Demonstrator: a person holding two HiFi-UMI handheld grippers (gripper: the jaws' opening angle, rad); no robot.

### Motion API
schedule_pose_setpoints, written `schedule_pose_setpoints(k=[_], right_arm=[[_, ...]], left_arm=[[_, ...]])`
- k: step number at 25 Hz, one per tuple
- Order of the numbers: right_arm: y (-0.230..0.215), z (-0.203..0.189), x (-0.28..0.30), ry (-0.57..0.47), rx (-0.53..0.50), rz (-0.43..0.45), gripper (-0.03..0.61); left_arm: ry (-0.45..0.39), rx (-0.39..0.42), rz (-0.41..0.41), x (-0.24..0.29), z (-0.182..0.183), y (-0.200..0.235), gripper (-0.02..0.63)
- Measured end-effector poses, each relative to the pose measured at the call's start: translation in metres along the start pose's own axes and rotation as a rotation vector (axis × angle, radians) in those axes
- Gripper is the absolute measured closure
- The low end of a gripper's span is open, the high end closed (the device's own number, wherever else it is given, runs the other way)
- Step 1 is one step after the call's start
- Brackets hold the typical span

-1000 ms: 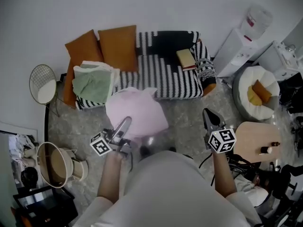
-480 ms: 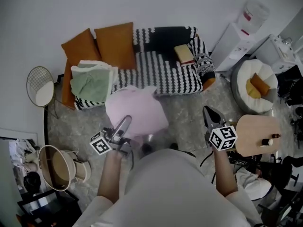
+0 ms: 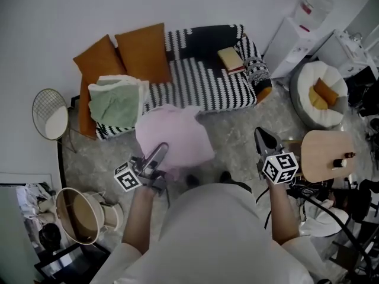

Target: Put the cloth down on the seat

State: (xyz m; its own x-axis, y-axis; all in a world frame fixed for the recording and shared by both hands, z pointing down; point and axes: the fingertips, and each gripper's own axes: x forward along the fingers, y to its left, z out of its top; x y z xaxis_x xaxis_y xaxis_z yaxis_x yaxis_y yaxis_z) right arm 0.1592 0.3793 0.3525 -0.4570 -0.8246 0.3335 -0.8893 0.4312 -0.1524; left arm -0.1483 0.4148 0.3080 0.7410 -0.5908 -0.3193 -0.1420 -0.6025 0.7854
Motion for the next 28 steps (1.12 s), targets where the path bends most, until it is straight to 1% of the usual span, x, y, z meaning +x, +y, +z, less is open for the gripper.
schedule_pose_setpoints(k=[6, 11, 20, 28], right_arm=[[0.032, -0.004, 0.014, 0.002, -0.005, 0.018, 0.574], [0.049, -0.005, 0.026, 0.008, -0.007, 0.025, 0.574], [0.047, -0.002, 0.041, 0.016, -0.006, 0.047, 0.574], [0.045, 0.01, 0.082, 0.025, -0.018, 0.095, 0.574]], left_arm=[[0.028, -0.005, -0.008, -0.02, 0.01, 0.005, 0.518], [0.016, -0.018, -0.005, -0.033, 0.021, 0.011, 0.518], [0.003, -0.013, 0.008, -0.034, 0.028, 0.016, 0.518], [-0.035, 0.003, 0.029, -0.029, 0.049, 0.033, 0.518]])
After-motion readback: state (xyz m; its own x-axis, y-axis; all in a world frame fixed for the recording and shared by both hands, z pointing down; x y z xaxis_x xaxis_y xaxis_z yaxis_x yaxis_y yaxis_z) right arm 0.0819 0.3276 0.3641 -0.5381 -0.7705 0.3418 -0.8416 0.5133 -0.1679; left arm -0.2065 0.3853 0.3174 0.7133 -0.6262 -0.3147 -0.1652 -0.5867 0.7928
